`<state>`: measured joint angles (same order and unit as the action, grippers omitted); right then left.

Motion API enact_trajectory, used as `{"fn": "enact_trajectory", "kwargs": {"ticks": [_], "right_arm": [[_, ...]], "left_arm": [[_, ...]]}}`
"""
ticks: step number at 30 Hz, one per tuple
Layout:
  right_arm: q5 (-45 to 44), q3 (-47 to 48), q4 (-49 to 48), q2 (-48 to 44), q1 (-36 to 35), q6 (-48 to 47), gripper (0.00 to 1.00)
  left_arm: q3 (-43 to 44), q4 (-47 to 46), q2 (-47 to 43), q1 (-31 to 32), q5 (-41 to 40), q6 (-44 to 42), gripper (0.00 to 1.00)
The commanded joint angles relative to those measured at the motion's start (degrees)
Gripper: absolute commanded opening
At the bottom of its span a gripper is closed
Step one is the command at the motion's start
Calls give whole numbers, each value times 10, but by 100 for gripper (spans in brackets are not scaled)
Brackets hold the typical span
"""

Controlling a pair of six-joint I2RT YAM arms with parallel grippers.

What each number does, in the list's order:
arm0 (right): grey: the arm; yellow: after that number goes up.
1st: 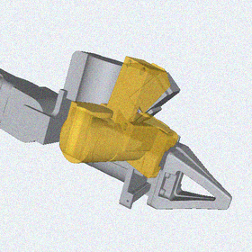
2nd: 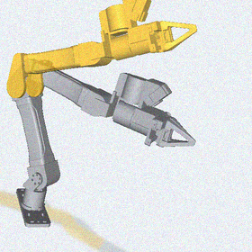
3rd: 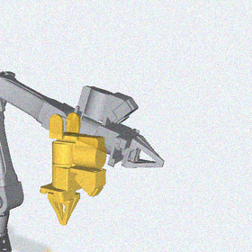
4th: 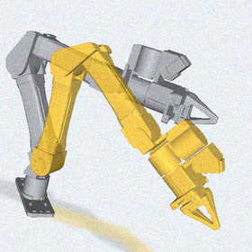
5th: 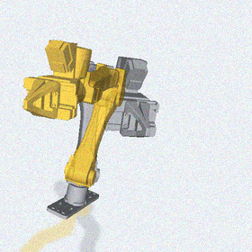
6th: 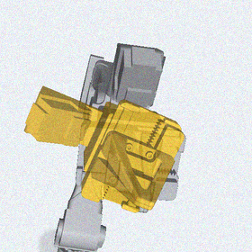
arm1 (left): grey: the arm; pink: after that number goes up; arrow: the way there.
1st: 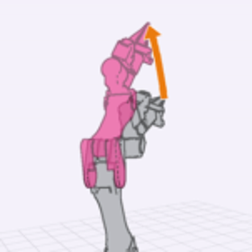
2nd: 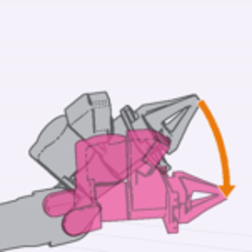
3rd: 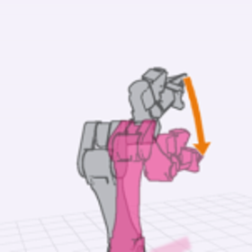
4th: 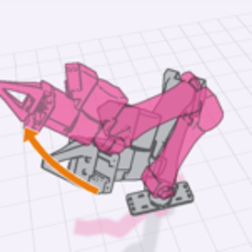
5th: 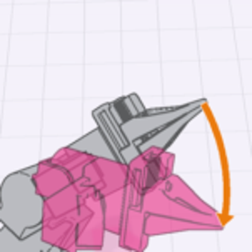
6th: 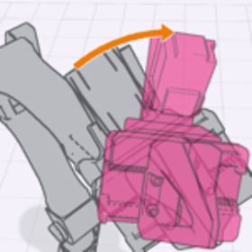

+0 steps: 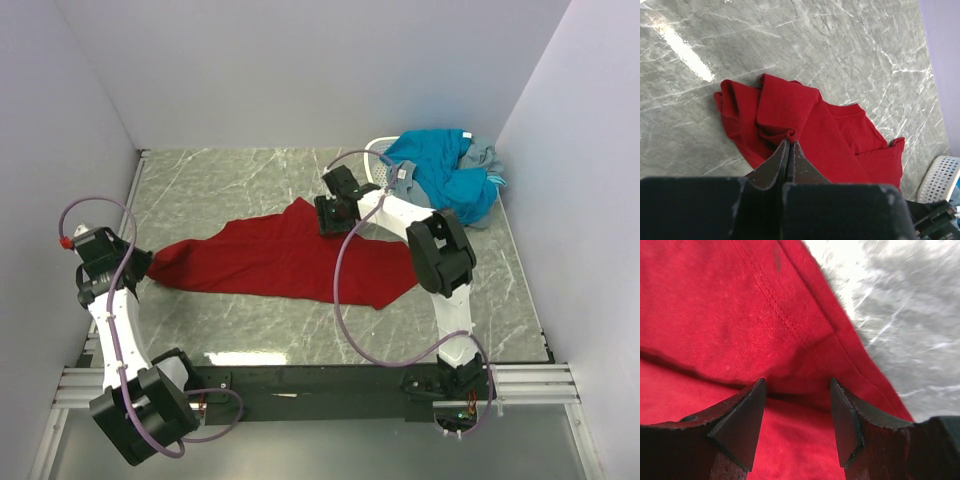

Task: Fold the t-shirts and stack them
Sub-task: Flatten the tshirt out

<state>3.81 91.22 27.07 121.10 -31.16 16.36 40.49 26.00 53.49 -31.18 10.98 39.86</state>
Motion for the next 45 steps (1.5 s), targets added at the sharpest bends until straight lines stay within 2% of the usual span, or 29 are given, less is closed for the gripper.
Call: {"fn": "enact_trajectory", "kwargs": {"ticks": [1, 4, 7, 8, 11, 15, 24, 27, 30, 31, 32, 34, 38, 45], "right_arm": [[-37, 23, 3, 21, -9, 12, 61], [-57, 22, 13, 38, -9, 16, 54], [-47, -2, 12, 30, -10, 10, 33], [-48, -10, 15, 25, -9, 10, 18], [-63, -49, 25, -5, -9, 16, 0], [-87, -89, 83, -51, -2, 41, 0], [-40, -217, 174, -166, 4, 62, 0], [-8, -226, 191, -207, 4, 64, 2], [-5, -186, 211, -234, 4, 62, 23], [-15, -172, 214, -244, 5, 62, 44], [-27, -149, 210, -250, 8, 63, 52], [-53, -132, 196, -256, 17, 68, 59], [-48, -108, 145, -220, 67, 68, 55], [-41, -55, 87, -128, 95, 39, 50]], "left_arm": [[-1, -8, -1, 7, -10, -21, 1], [-3, -12, 6, 17, -17, -20, 1], [-5, -17, 13, 33, -25, -17, 1], [-7, -20, 14, 41, -29, -15, 1], [-9, -29, 21, 53, -35, -7, 1], [-7, -42, 34, 61, -45, 0, 1], [-9, -66, 60, 67, -51, 10, 1], [-13, -74, 69, 67, -47, 7, 1], [-16, -83, 75, 67, -37, -4, 0], [-16, -87, 77, 69, -33, -7, 1], [-16, -92, 78, 70, -26, -9, 1], [-15, -96, 82, 72, -20, -17, 0], [-14, -102, 89, 73, -15, -19, 0], [-16, -104, 91, 78, -18, -18, 1]]}}
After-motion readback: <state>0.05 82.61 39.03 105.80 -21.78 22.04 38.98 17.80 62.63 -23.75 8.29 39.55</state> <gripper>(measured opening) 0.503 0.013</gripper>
